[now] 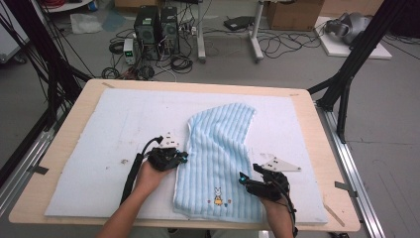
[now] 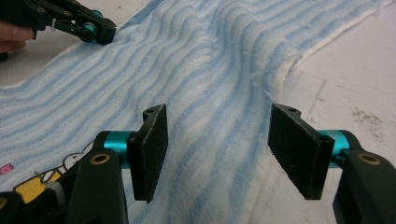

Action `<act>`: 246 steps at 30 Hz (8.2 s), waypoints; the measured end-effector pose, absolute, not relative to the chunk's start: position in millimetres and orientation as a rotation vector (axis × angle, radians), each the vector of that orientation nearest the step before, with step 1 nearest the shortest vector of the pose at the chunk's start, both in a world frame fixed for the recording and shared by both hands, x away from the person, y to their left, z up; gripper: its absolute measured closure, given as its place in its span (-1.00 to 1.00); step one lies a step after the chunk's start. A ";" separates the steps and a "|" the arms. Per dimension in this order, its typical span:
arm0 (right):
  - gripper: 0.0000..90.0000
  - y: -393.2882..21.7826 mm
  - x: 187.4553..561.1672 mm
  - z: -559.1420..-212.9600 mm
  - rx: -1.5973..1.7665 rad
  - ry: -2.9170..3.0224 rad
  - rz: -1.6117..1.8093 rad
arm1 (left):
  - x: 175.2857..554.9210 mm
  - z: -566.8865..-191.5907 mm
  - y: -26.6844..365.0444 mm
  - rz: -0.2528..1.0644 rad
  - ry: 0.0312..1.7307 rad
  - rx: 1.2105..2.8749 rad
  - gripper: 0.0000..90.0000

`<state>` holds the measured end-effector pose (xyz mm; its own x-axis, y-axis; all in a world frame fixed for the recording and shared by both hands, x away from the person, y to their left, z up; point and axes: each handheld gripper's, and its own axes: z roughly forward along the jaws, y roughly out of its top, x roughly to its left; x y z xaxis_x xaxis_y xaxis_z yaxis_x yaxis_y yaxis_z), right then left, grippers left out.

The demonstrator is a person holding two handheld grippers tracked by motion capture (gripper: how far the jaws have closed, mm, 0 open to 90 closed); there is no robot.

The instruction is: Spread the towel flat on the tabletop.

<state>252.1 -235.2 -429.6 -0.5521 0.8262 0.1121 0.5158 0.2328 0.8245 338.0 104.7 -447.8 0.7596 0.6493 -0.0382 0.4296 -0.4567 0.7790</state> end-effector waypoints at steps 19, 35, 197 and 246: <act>0.16 -205.0 269.9 -430.7 1.222 2.249 1.107 | 290.8 -450.9 149.2 0.189 0.812 2.020 0.92; 0.93 -189.1 281.1 -438.5 1.153 2.403 0.959 | 285.9 -452.3 148.1 0.114 0.842 1.966 0.47; -0.48 -192.4 425.7 -423.7 1.001 2.416 1.093 | 438.4 -434.3 199.0 0.373 1.141 1.740 -0.14; -0.06 -199.3 475.7 -401.6 1.324 2.062 1.106 | 409.0 -445.9 167.8 0.256 1.094 1.789 -0.09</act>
